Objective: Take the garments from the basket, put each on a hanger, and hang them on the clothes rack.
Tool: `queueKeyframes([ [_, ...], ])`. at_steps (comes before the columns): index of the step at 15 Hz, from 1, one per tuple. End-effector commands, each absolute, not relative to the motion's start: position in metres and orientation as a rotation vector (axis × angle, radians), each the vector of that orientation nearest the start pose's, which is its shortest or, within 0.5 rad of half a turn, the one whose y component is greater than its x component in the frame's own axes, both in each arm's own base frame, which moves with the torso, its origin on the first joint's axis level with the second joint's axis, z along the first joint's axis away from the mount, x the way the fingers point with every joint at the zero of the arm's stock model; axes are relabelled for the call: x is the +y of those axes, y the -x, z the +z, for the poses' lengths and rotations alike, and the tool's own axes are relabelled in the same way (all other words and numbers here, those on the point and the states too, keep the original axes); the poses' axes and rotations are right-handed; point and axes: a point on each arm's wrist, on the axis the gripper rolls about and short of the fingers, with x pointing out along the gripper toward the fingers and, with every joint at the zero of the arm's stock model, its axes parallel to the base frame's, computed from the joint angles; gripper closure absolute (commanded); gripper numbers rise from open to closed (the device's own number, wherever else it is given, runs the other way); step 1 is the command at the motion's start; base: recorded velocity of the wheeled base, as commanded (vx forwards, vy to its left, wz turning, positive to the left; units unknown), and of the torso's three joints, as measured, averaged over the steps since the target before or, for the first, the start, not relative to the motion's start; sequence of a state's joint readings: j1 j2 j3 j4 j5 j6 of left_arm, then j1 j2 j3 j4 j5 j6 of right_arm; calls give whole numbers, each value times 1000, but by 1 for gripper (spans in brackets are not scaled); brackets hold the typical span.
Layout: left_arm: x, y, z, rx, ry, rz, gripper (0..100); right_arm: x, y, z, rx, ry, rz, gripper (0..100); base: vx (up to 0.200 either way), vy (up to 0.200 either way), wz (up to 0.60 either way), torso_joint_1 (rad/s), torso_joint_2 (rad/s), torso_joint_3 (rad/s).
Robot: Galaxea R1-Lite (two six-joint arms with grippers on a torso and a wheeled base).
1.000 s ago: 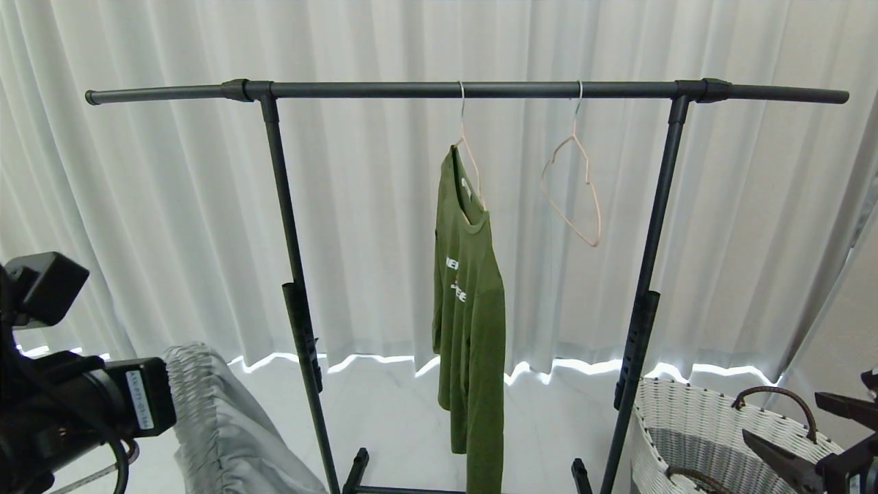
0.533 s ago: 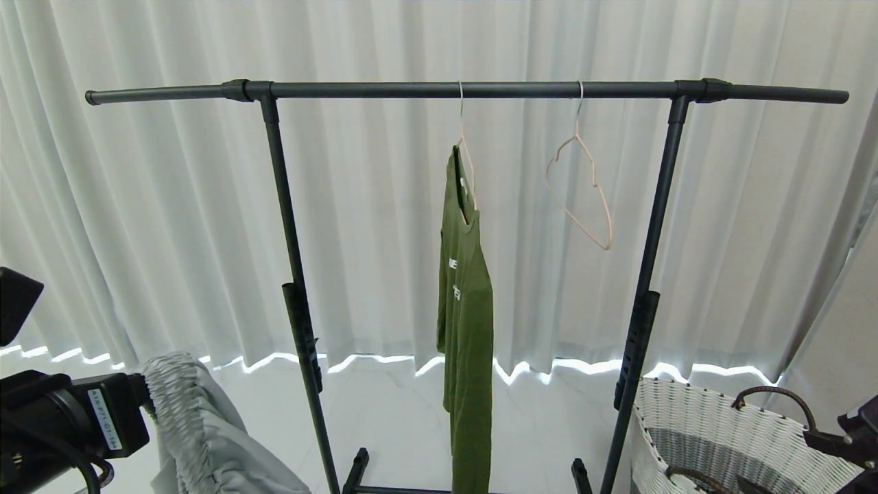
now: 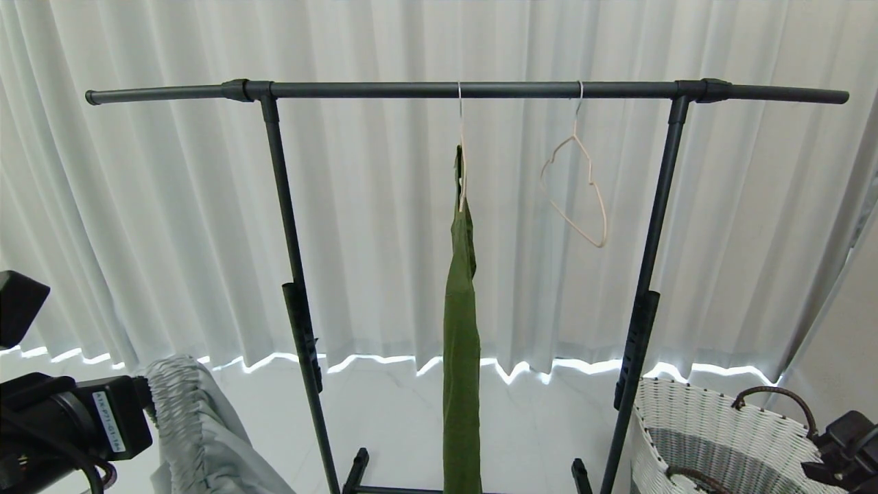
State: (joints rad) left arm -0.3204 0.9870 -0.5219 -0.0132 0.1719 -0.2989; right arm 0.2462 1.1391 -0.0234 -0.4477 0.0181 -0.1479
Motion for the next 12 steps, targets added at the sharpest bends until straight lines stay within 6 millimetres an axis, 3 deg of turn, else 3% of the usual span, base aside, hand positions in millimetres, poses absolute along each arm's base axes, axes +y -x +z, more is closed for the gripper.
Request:
queueKeyframes([
  [1, -34, -113, 194, 462, 182, -78, 100, 24, -92, 80, 666, 222, 306, 0, 0, 0, 0, 0, 0, 0],
  [9, -34, -115, 191, 479, 179, -75, 100, 24, -91, 82, 649, 220, 308, 0, 0, 0, 0, 0, 0, 0],
  [12, -35, -117, 197, 419, 195, -85, 100, 23, -89, 84, 631, 219, 306, 0, 0, 0, 0, 76, -313, -180],
])
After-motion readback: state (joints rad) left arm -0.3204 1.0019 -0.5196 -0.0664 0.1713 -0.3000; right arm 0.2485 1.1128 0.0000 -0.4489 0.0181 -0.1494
